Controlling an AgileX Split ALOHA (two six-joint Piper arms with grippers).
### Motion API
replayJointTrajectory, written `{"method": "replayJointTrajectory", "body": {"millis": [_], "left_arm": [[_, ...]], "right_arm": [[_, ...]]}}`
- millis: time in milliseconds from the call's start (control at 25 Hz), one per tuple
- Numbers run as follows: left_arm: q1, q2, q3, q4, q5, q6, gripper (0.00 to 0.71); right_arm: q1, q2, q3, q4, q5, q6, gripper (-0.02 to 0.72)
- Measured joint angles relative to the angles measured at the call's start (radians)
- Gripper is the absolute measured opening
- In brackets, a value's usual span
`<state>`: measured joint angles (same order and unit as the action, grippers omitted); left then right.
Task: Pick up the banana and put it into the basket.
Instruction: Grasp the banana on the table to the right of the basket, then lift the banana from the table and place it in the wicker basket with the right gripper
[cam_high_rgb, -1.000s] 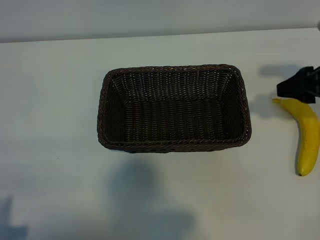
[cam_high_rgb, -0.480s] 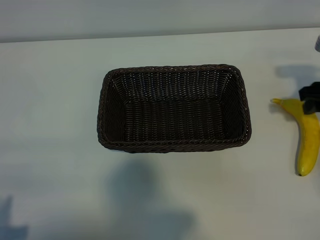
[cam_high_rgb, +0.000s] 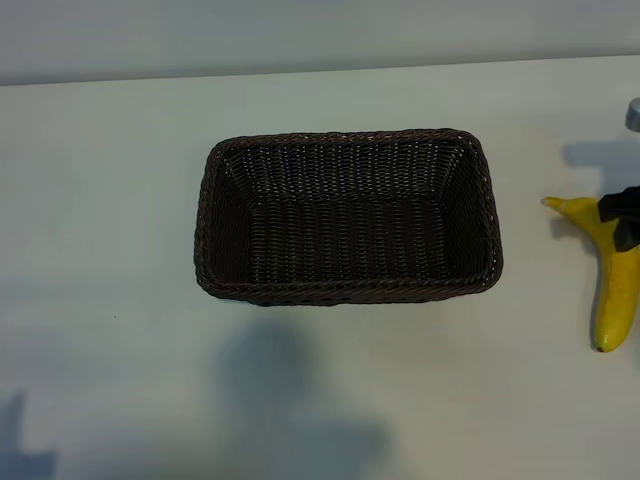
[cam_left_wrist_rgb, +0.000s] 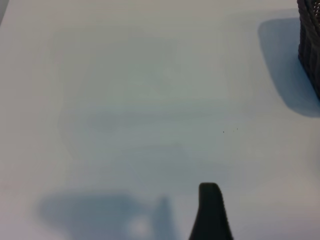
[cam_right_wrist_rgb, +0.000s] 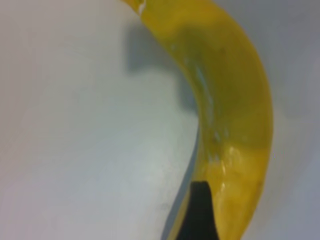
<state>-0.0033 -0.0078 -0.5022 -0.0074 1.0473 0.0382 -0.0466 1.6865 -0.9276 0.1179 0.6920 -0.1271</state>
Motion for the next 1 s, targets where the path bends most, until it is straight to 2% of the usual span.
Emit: {"method": "replayJointTrajectory", "body": {"millis": [680,760,880,1000], "left_arm": [[0.0,0.0,0.001,0.0,0.0,0.0,0.55],[0.0,0.0,0.001,0.0,0.0,0.0,0.55],[0.0,0.0,0.001,0.0,0.0,0.0,0.55],[0.0,0.0,0.001,0.0,0.0,0.0,0.55]], "right_arm": [[0.0,0.164,0.0,0.017,-0.051,0.0,0.592],[0.0,0.169,0.0,0.017,-0.053,0.0,0.565],[0.0,0.166,0.0,0.019,-0.053,0.0,0.413],[0.0,0.141,0.0,0.019,-0.044,0.001,0.417]]}}
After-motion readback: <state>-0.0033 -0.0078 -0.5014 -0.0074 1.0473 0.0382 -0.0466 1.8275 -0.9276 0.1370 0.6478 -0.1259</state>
